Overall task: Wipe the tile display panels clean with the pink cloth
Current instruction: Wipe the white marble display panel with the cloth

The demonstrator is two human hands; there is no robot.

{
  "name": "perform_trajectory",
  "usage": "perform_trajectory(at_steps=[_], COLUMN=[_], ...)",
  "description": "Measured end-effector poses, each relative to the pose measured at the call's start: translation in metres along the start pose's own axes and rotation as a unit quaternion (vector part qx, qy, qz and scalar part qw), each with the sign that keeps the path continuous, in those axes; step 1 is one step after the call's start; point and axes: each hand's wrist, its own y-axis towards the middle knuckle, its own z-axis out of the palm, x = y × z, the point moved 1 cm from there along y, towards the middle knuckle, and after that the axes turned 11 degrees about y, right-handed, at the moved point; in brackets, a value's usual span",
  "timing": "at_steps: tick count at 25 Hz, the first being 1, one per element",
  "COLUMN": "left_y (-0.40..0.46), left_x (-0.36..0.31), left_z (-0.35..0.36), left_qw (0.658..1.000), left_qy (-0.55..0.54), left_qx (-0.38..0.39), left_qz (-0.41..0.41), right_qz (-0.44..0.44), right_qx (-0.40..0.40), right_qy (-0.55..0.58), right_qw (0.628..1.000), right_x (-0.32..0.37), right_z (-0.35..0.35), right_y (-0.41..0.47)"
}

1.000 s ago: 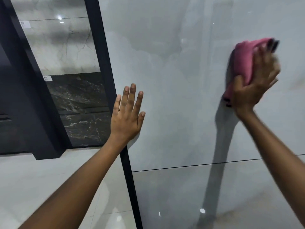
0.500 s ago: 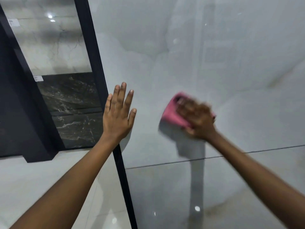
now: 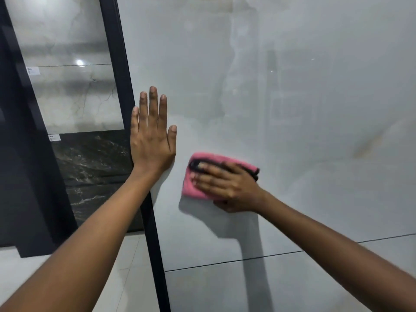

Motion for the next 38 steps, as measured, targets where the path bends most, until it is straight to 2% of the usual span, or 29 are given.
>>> perform_trajectory(at_steps=[1,2,3,5,6,7,9,10,11,12,13,14,16,17,18,19,20,22,24,27,29,30,31,33,34,35,36,37,38], left_y=[0.002,0.003,0.005,0.014,0.031,0.053,0.104,0.122,0.132,0.135,0.133,0.129,0.128,0.13,0.131,0.131,0.133,0.146,0.182,0.231,0.235,0.232,0.23,0.229,0.23,0.231,0.232,0.23,0.228], left_x=[0.001,0.001,0.002,0.004,0.006,0.009,0.013,0.013,0.012,0.01,0.009,0.009,0.011,0.011,0.011,0.01,0.01,0.011,0.013,0.012,0.008,0.007,0.007,0.01,0.01,0.01,0.009,0.008,0.008], left_z=[-0.001,-0.003,-0.005,-0.009,-0.013,-0.017,-0.022,-0.023,-0.021,-0.016,-0.012,-0.009,-0.009,-0.01,-0.012,-0.014,-0.015,-0.021,-0.031,-0.036,-0.027,-0.023,-0.021,-0.02,-0.022,-0.024,-0.026,-0.026,-0.025], left_qw=[1.0,1.0,1.0,0.998,0.996,0.994,0.992,0.992,0.993,0.995,0.995,0.996,0.996,0.997,0.997,0.997,0.997,0.994,0.99,0.988,0.99,0.991,0.991,0.991,0.991,0.99,0.991,0.991,0.992], left_qy=[-0.003,-0.009,-0.021,-0.061,-0.077,-0.088,-0.101,-0.099,-0.088,-0.076,-0.067,-0.061,-0.052,-0.048,-0.046,-0.045,-0.047,-0.058,-0.077,-0.082,-0.031,-0.018,-0.014,-0.011,-0.006,-0.001,0.002,0.001,-0.001], left_qx=[0.001,0.0,-0.006,-0.028,-0.051,-0.071,-0.079,-0.073,-0.069,-0.069,-0.068,-0.067,-0.069,-0.066,-0.063,-0.062,-0.065,-0.082,-0.103,-0.091,-0.091,-0.093,-0.093,-0.09,-0.091,-0.092,-0.089,-0.081,-0.074], left_qz=[0.001,0.001,0.002,-0.001,-0.003,-0.008,-0.015,-0.018,-0.02,-0.021,-0.023,-0.023,-0.019,-0.016,-0.013,-0.014,-0.018,-0.032,-0.051,-0.092,-0.1,-0.097,-0.096,-0.097,-0.1,-0.103,-0.104,-0.105,-0.106], right_qz=[-0.063,-0.083,-0.061,0.079,0.168,0.263,0.439,0.498,0.529,0.53,0.494,0.419,0.17,0.049,-0.038,-0.083,-0.08,0.03,0.188,0.438,0.537,0.541,0.501,0.343,0.253,0.191,0.152,0.154,0.192], right_qx=[0.053,0.062,0.033,-0.089,-0.17,-0.246,-0.354,-0.378,-0.385,-0.384,-0.373,-0.341,-0.182,-0.078,0.006,0.047,0.038,-0.057,-0.198,-0.342,-0.401,-0.408,-0.401,-0.318,-0.224,-0.13,-0.072,-0.066,-0.104], right_qy=[0.008,0.019,0.013,-0.011,-0.017,-0.016,0.012,0.031,0.04,0.036,0.027,0.023,0.0,-0.013,-0.02,-0.016,-0.026,-0.056,-0.057,-0.035,-0.026,-0.039,-0.055,-0.058,-0.06,-0.073,-0.084,-0.087,-0.069], right_qw=[0.997,0.994,0.998,0.993,0.971,0.933,0.826,0.78,0.755,0.756,0.785,0.841,0.968,0.996,0.999,0.995,0.996,0.996,0.96,0.831,0.742,0.734,0.765,0.882,0.939,0.97,0.982,0.982,0.974], right_x=[0.002,-0.015,-0.044,-0.121,-0.164,-0.202,-0.26,-0.273,-0.274,-0.266,-0.249,-0.222,-0.141,-0.107,-0.09,-0.1,-0.123,-0.192,-0.266,-0.333,-0.338,-0.328,-0.312,-0.261,-0.235,-0.222,-0.226,-0.244,-0.269], right_z=[0.001,-0.008,-0.024,-0.068,-0.099,-0.133,-0.192,-0.208,-0.213,-0.207,-0.19,-0.162,-0.089,-0.065,-0.055,-0.058,-0.072,-0.111,-0.169,-0.243,-0.256,-0.246,-0.227,-0.177,-0.155,-0.145,-0.153,-0.171,-0.19], right_y=[-0.003,-0.001,0.008,0.03,0.043,0.054,0.071,0.08,0.09,0.099,0.106,0.107,0.098,0.087,0.081,0.081,0.089,0.108,0.121,0.12,0.139,0.161,0.19,0.251,0.276,0.292,0.301,0.302,0.296])
